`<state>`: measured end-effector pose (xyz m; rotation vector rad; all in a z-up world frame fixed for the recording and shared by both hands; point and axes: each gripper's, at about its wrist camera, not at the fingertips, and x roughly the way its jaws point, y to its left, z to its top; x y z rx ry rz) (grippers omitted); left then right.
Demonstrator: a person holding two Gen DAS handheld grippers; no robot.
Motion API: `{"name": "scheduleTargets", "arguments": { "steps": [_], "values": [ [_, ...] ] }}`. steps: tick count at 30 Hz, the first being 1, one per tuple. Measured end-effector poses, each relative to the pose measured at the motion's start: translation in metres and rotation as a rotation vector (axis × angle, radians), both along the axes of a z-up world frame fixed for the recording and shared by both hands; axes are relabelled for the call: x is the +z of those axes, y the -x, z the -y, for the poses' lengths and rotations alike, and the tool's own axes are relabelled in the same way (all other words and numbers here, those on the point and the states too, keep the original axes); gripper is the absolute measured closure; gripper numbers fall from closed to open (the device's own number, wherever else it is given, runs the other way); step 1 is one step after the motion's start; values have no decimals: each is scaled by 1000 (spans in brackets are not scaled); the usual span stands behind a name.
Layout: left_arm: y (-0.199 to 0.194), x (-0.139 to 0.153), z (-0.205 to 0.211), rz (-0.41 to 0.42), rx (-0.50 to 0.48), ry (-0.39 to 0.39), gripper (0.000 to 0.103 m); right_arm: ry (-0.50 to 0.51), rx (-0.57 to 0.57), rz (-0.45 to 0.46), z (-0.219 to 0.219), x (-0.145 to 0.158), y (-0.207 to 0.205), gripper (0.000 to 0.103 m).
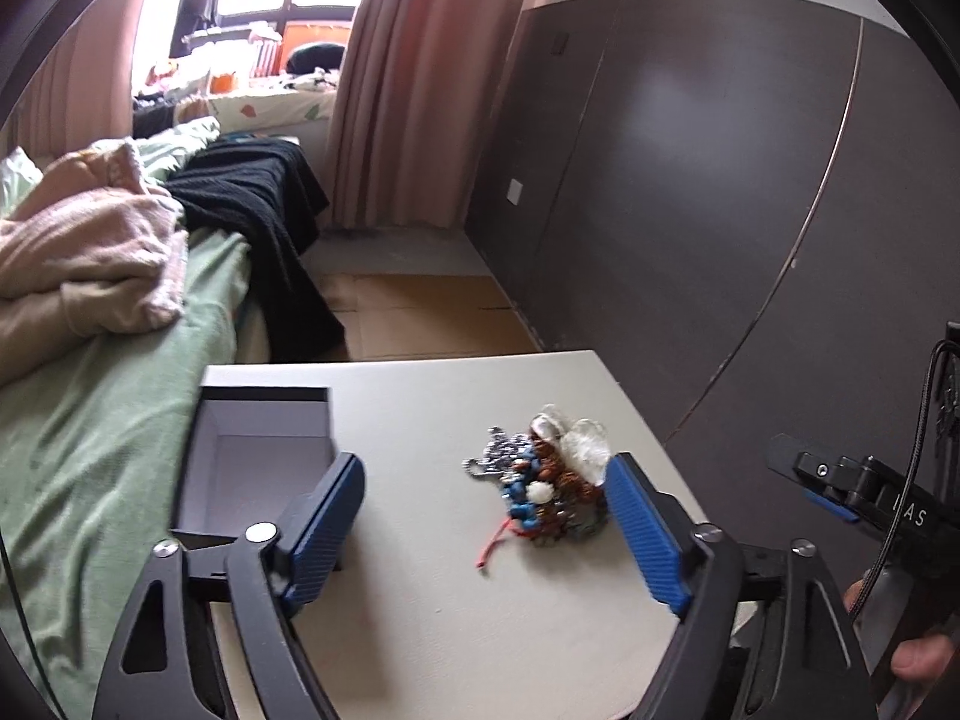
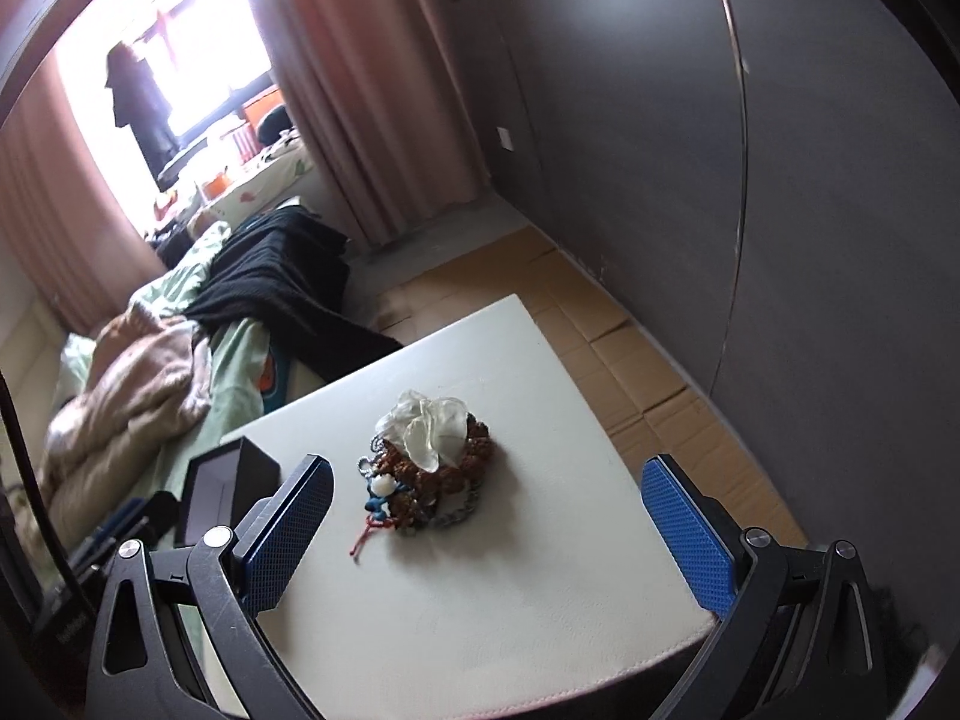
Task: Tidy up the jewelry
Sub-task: 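Grasp the white fabric flower from the jewelry pile with the left tool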
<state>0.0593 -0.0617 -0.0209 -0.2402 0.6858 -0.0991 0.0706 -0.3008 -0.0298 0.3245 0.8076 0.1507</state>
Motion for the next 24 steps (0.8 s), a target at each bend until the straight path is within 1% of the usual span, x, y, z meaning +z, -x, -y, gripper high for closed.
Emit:
{"name": "scheduleTargets", "arguments": {
  "steps": [2,7,9,12,15,18,20,22,24],
  "values": [
    [-8,-3,4,-7,-7,12,32,-51,-10,-24,5,-5,-7,0],
    [-27,-8,15,-11,-38,34,36,-172,-46,-88,16,-22,-22,0],
    [-37,-10,22,-17,-53,31,37,-210,-62,-119,19,-28,-28,3],
    [-49,-16,35,-31,-71,25,38,-202,-91,-161,24,-36,-37,6],
    [-59,-22,51,-46,-101,15,38,-192,-131,-187,35,-42,-43,6],
    [-70,-30,65,-59,-129,-6,38,-245,-138,-208,43,-47,-49,6],
    [-75,-35,72,-65,-146,-25,38,-250,-140,-219,46,-50,-54,6],
    [-82,-41,79,-74,-158,-46,42,-243,-144,-223,48,-51,-59,6],
    [-91,-49,84,-102,-170,-42,48,-257,-152,-232,52,-53,-62,6]
  ]
}}
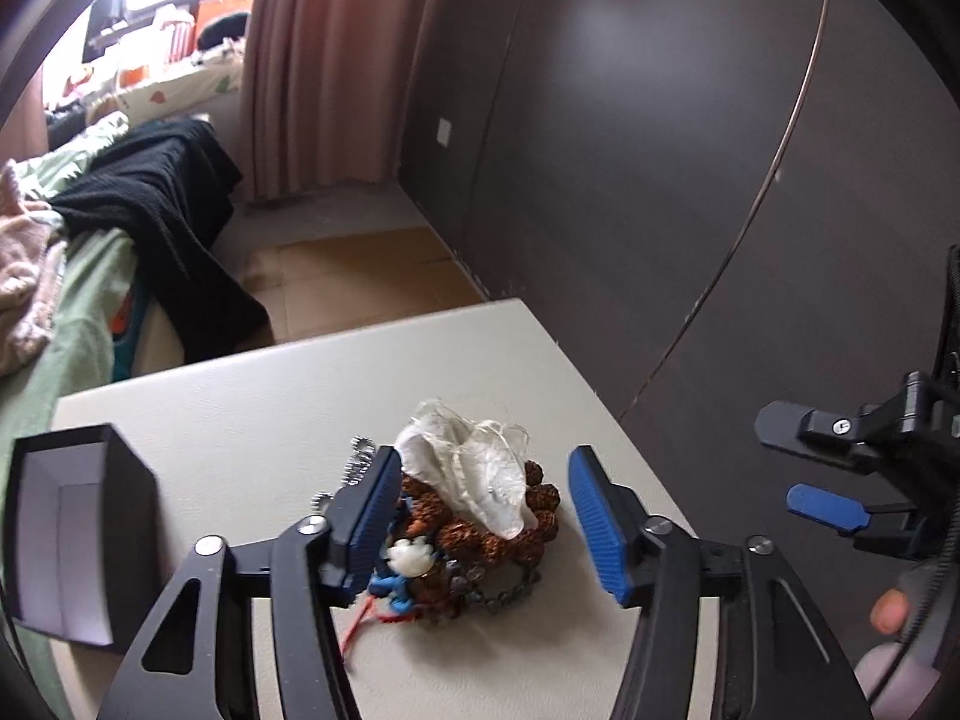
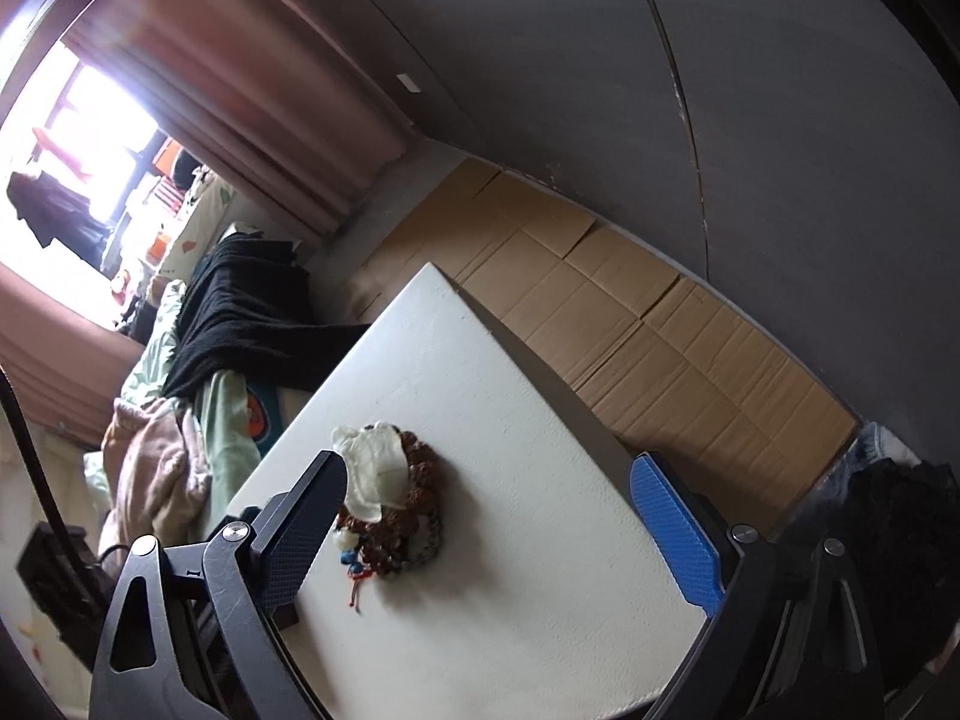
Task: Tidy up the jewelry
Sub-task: 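Grasp the white fabric flower from the jewelry pile with the left tool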
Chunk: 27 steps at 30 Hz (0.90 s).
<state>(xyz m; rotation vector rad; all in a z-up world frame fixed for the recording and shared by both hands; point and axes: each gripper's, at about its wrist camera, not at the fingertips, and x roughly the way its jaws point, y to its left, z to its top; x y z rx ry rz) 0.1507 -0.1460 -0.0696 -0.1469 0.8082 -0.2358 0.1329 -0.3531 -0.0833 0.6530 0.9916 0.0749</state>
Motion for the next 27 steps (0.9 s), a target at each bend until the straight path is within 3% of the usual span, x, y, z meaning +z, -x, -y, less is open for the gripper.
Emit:
{"name": "scheduleTargets", "arguments": {
  "steps": [5,7,9,11,17,20,27],
  "values": [
    [-15,-17,18,-46,-37,-20,51,-48,-10,-28,9,-9,-5,6],
    [-20,-27,24,-82,-49,-51,68,-58,-6,-34,8,-11,-6,6],
    [-23,-38,24,-130,-40,-69,93,-53,1,-36,6,-11,-6,6],
    [-21,-40,18,-139,-11,-64,101,-42,11,-38,1,-11,-7,6],
    [-4,-12,-6,-60,4,10,101,-33,57,-40,-13,-15,-11,9],
    [3,-2,-21,-44,27,54,101,-55,80,-50,-20,-20,-14,27],
    [19,22,-58,5,90,142,101,-103,149,-99,-50,-42,-30,47]
  ]
}}
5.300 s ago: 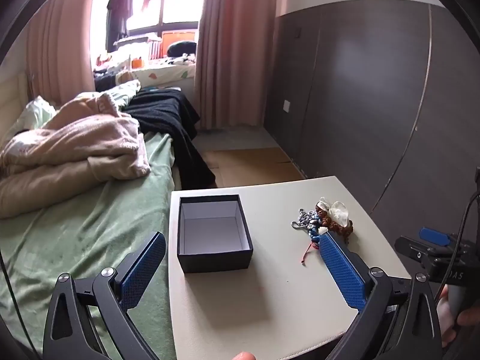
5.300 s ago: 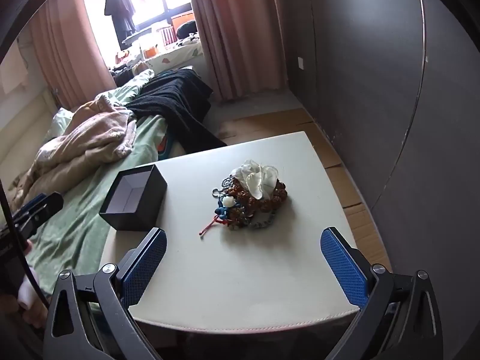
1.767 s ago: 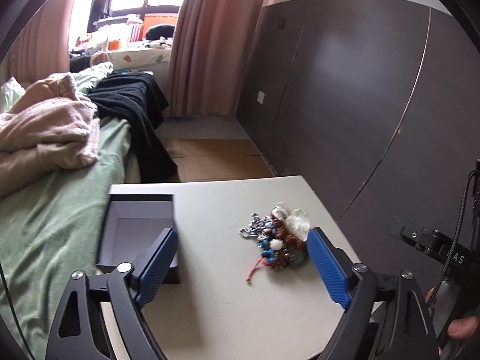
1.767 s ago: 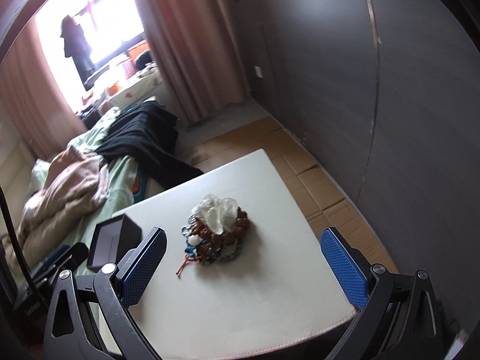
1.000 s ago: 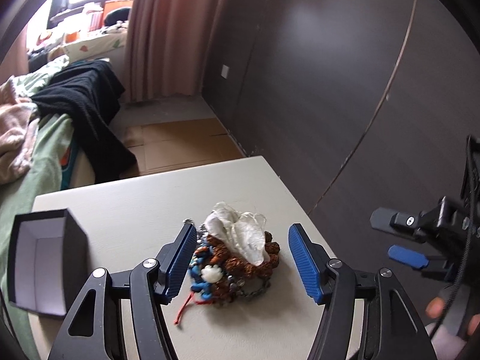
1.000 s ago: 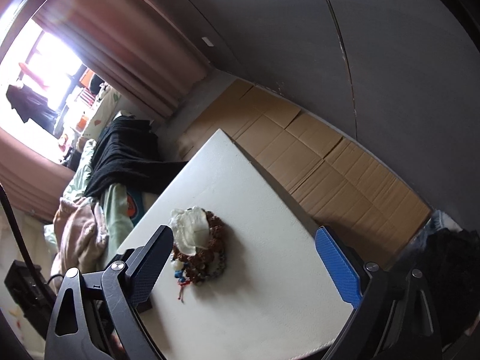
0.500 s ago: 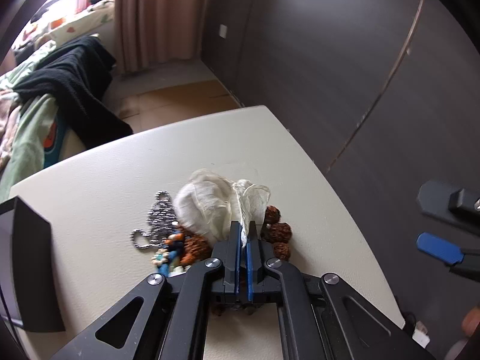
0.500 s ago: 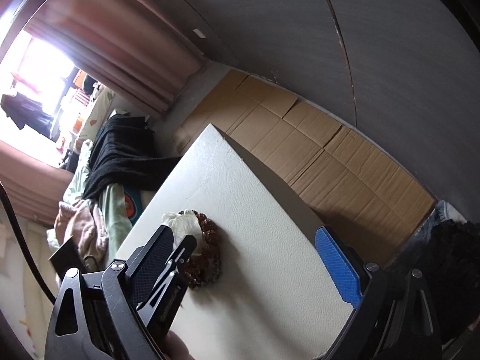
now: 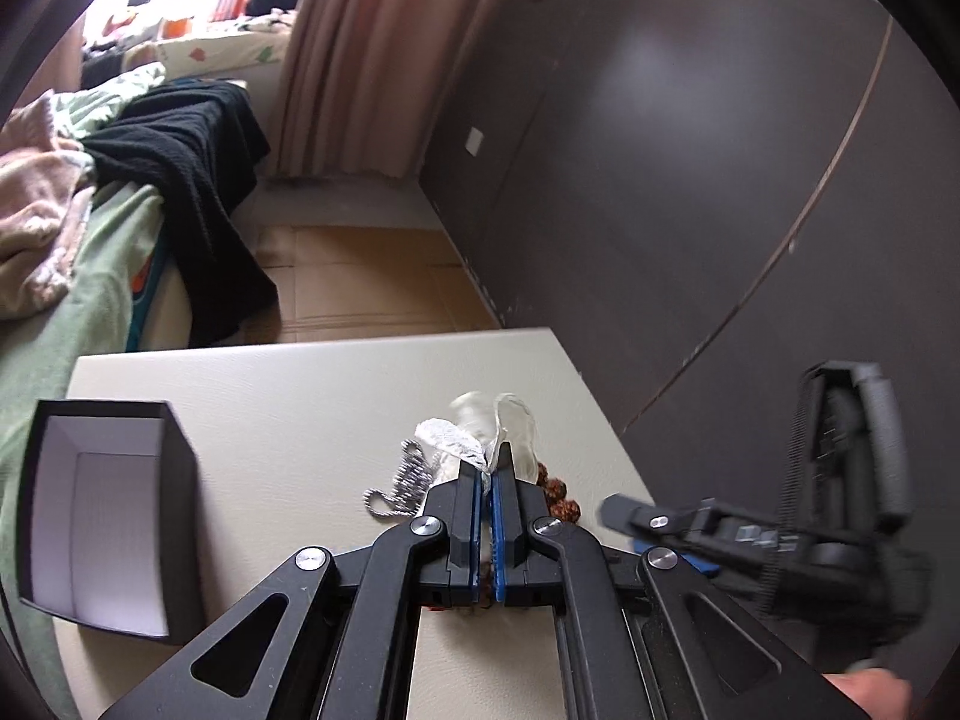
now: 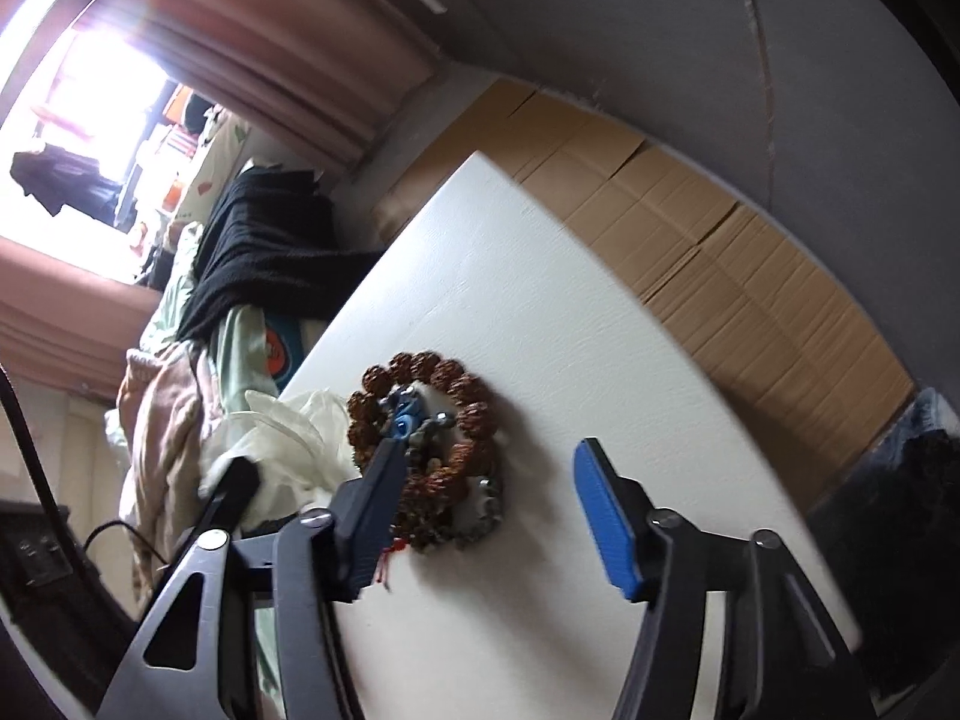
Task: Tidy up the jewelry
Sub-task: 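Grasp the white fabric flower from the jewelry pile with the left tool, then drop the white flower into the box with left tool while right tool grasps brown bracelet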
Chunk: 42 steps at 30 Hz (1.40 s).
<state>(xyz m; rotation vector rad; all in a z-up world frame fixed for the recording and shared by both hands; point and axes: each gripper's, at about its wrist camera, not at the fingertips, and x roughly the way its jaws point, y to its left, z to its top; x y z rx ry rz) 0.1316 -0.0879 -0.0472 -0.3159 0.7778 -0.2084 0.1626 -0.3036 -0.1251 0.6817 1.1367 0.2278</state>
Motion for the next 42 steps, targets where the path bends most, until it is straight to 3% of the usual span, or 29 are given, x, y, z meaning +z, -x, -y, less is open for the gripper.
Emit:
{"name": "scheduleTargets", "arguments": {
  "steps": [6,11,13,14,18,22,26,34,37,39,41,42],
  "values": [
    [4,12,-25,22,43,50,101,34,25,-14,-24,-13,-15,53],
    [12,25,-52,50,78,79,101,121,38,-21,-40,-22,-23,60],
    [15,30,-65,60,101,83,101,195,47,-10,-44,-20,-23,70],
    [16,31,-69,65,111,84,101,212,53,-4,-47,-19,-23,80],
    [28,40,-95,116,167,71,101,217,30,32,-46,-11,-16,82],
    [34,37,-121,105,202,74,101,189,18,118,-41,9,-12,82],
    [33,29,-136,71,227,75,101,100,36,219,-46,31,-5,82],
    [26,7,-161,-49,272,125,100,-16,96,355,-73,61,13,82],
    [24,1,-170,-97,271,164,89,-45,119,380,-81,67,17,82],
    [27,1,-178,-99,298,175,56,-64,140,391,-87,70,18,82],
    [35,6,-188,-70,341,188,38,-81,169,400,-94,73,21,82],
    [39,10,-192,-52,360,194,37,-91,184,403,-99,74,22,82]
  ]
}}
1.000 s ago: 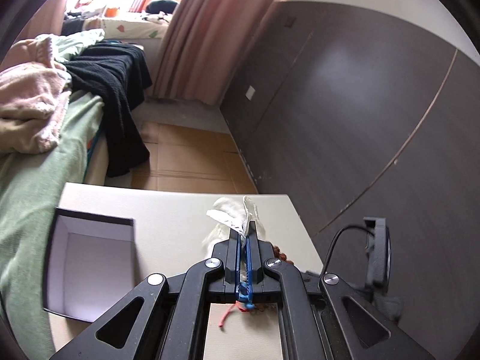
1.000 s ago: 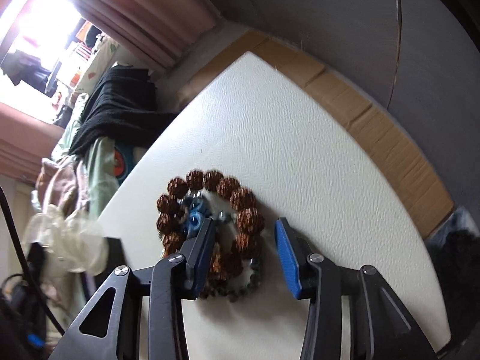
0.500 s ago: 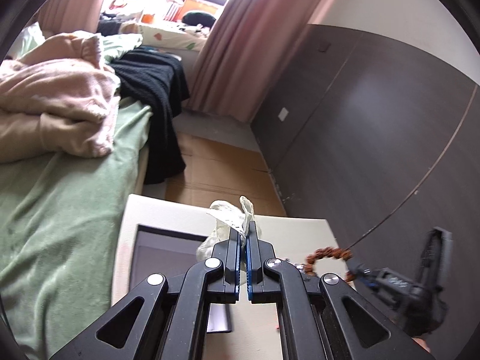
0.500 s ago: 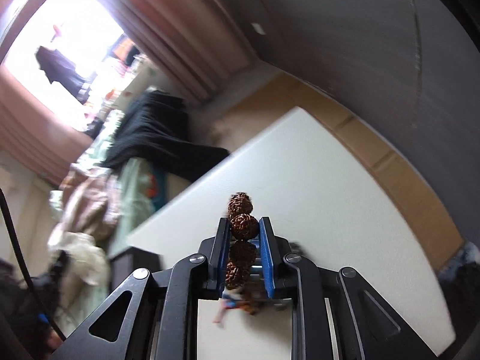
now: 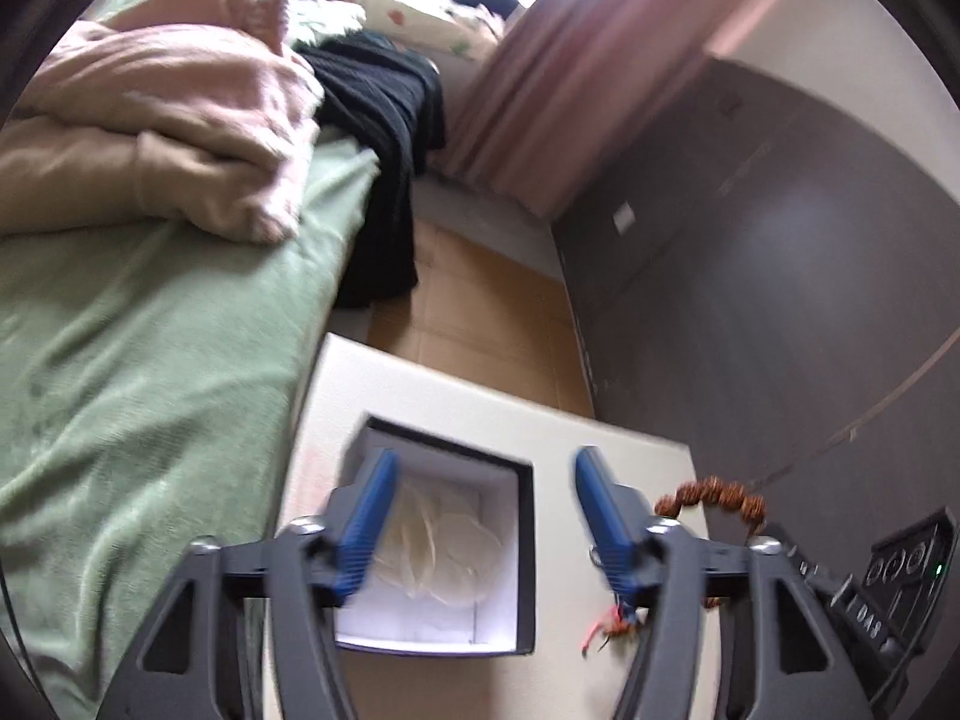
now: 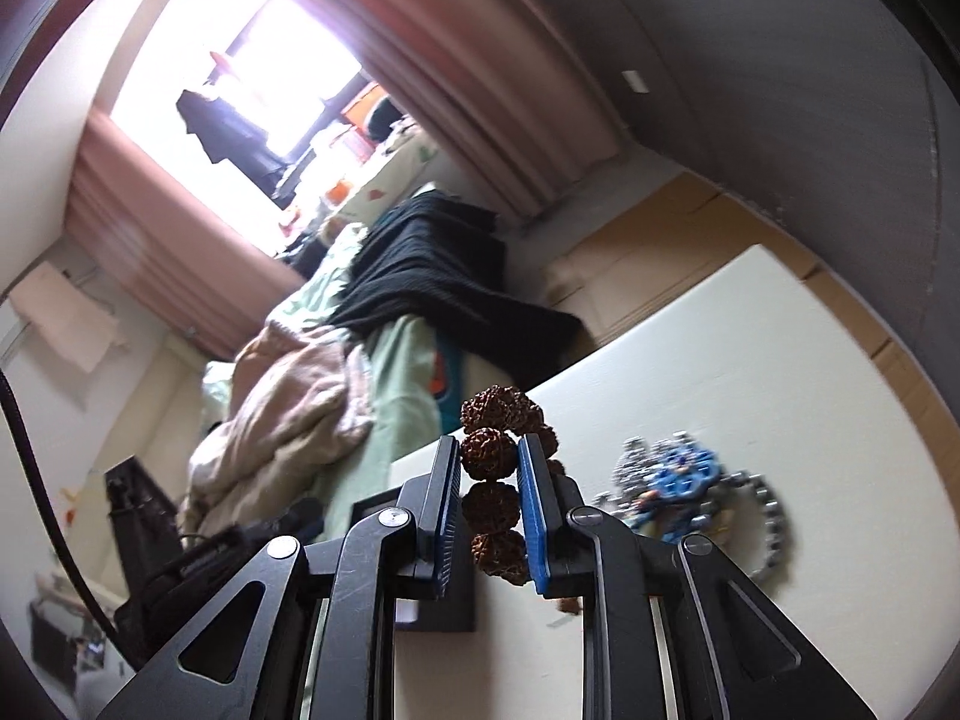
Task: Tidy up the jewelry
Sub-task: 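Drop the white flower into the box with left tool while right tool grasps brown bracelet, then lower the brown bead bracelet into the black box and open the right tool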
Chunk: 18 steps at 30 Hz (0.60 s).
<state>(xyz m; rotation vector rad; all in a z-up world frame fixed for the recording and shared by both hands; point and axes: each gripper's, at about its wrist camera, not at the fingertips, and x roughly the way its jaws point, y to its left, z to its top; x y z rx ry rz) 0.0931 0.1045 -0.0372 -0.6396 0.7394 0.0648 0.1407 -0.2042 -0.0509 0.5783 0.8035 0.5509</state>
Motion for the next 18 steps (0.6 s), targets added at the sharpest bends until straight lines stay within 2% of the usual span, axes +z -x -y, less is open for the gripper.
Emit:
{"name": "scheduleTargets", "arguments": {
  "steps": [7,13,18],
  "values": [
    [16,13,-30,39,81,20,36,-11,132,53,-47,19,3,82],
    [23,19,-40,55,102,31,36,11,218,105,-93,36,4,82],
    [25,19,-47,59,112,42,36,56,243,146,-121,31,0,82]
  ]
}}
